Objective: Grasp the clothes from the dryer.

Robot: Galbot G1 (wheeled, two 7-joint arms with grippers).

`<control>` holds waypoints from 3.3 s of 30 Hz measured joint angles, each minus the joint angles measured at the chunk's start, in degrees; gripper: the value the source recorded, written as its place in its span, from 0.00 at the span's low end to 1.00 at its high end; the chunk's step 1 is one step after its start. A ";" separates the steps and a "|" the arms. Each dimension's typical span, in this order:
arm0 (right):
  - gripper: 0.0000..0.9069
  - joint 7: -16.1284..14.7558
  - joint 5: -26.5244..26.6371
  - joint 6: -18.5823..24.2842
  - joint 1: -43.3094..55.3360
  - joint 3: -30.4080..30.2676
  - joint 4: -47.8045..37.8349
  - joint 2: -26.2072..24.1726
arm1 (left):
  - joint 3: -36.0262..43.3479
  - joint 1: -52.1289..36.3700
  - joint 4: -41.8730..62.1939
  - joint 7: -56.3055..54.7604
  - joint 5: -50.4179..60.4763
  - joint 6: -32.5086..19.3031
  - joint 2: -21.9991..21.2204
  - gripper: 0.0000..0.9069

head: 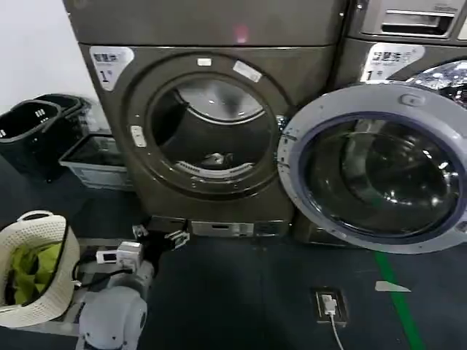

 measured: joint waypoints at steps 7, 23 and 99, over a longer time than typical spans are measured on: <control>1.00 1.61 1.55 0.53 -0.36 0.89 -1.15 -0.32 | 0.17 0.17 -0.07 -0.17 0.10 0.00 -0.17 1.00; 1.00 2.06 2.32 0.97 -0.38 1.00 -2.03 0.34 | 0.24 0.53 0.11 -0.42 0.23 0.00 -0.44 1.00; 1.00 1.98 2.20 1.37 0.28 0.05 -2.64 0.23 | 0.62 1.45 0.41 -1.76 0.30 0.00 -0.62 1.00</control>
